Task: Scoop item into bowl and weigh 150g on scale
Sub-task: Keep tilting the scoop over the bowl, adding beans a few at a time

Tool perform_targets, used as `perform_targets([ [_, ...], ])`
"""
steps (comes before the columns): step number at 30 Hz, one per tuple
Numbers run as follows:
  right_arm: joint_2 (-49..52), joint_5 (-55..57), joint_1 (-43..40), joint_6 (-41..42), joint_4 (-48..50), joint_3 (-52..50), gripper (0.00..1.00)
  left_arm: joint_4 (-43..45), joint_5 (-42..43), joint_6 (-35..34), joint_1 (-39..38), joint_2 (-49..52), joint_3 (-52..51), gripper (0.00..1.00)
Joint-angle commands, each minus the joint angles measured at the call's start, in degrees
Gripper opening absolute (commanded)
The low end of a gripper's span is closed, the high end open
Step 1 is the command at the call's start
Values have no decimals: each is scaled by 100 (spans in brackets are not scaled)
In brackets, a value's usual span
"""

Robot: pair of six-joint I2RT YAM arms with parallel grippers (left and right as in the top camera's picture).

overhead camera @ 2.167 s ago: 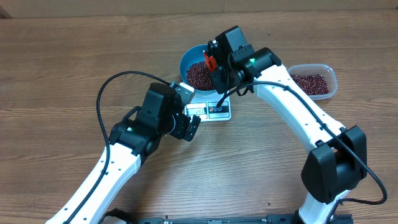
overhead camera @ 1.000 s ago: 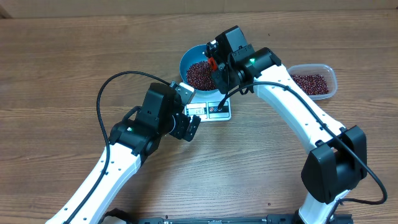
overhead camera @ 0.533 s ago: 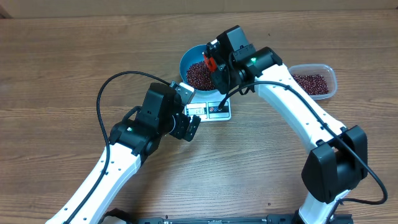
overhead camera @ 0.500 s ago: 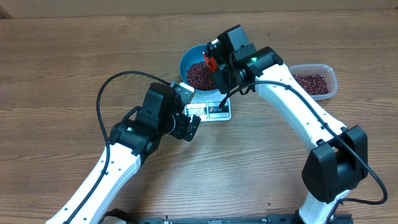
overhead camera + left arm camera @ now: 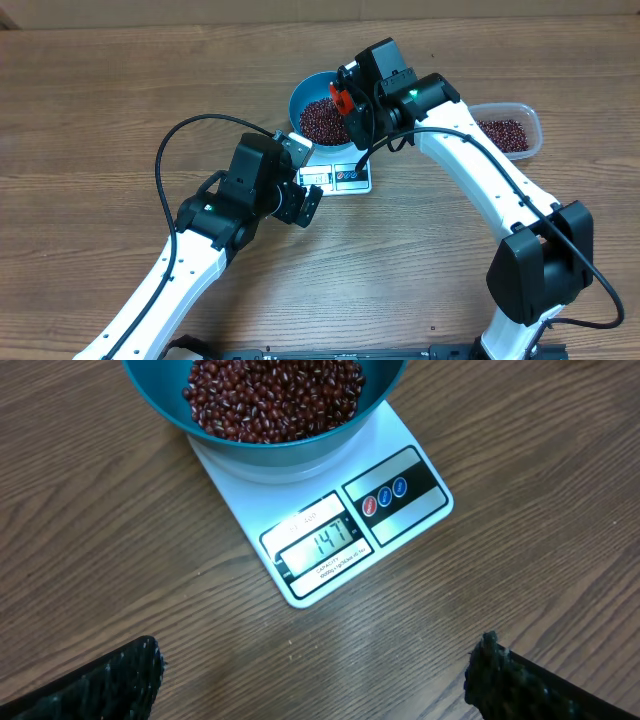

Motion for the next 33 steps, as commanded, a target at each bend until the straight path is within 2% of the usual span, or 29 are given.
perform_targets([
  [1, -149, -28, -13, -26, 11, 146, 4, 2, -35, 24, 26, 28, -20, 100],
  [33, -149, 529, -7, -776, 81, 146, 4, 2, -35, 24, 26, 28, -20, 100],
])
